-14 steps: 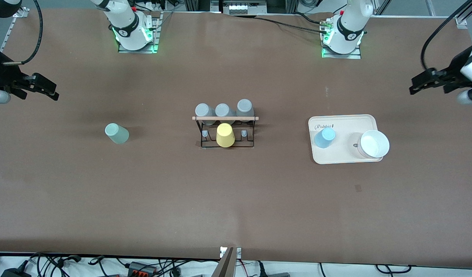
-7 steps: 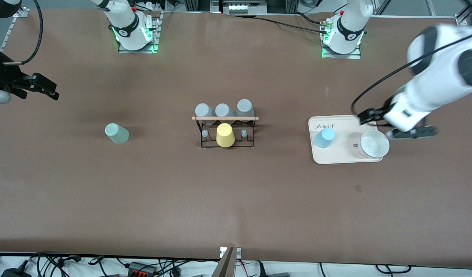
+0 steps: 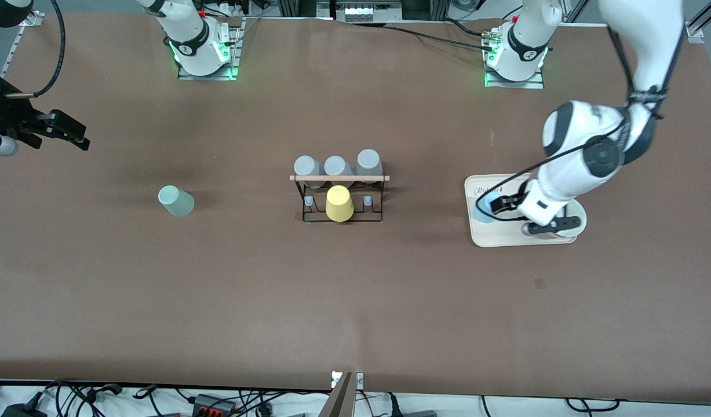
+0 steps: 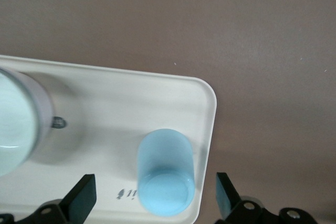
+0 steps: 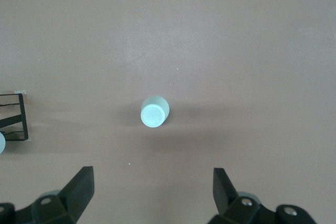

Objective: Hang scattered cups on rack with three cups
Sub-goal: 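Close the left gripper on the light blue cup and lift it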

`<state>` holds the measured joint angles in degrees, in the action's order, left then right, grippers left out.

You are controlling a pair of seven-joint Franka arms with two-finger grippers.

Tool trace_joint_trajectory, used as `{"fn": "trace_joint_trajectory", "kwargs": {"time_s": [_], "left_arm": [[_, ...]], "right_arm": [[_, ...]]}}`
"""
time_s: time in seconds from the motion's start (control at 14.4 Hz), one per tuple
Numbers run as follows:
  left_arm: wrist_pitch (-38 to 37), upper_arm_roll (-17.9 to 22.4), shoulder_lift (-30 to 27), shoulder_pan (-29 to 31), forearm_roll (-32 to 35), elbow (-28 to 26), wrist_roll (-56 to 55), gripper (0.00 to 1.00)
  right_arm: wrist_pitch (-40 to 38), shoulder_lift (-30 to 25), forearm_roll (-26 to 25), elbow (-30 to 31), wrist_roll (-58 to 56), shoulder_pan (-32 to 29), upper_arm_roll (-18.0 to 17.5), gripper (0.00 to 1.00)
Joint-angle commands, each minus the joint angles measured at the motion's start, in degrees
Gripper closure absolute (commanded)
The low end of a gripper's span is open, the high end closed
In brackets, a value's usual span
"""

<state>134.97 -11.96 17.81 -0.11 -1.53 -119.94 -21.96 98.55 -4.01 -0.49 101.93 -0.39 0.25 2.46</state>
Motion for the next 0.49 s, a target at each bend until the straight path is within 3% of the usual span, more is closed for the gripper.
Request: {"fn": "trace_joint_trajectory", "kwargs": {"time_s": [0.0,0.28,0.42], "left_arm": [[4.24,0.01,-0.67,-0.42,-0.75,-3.98,-0.71,0.00],[6.62,0.01,-0.49,-0.69,-0.84,-6.27,-0.80,0.00],[6.62,0.01,-0.49,-0.69,-0.75,-6.27,-1.94,0.12]], "right_arm": [[-0.72,-0.12,-0.65,-0.33,-0.57,0.19,0.01,0.00],[-0.73,-0.03,-0.65,-0.33,-0.57,0.19,0.01,0.00],[-0.81,-0.03,-0.65,-0.25,-0.57,0.19,0.01,0.00]]}}
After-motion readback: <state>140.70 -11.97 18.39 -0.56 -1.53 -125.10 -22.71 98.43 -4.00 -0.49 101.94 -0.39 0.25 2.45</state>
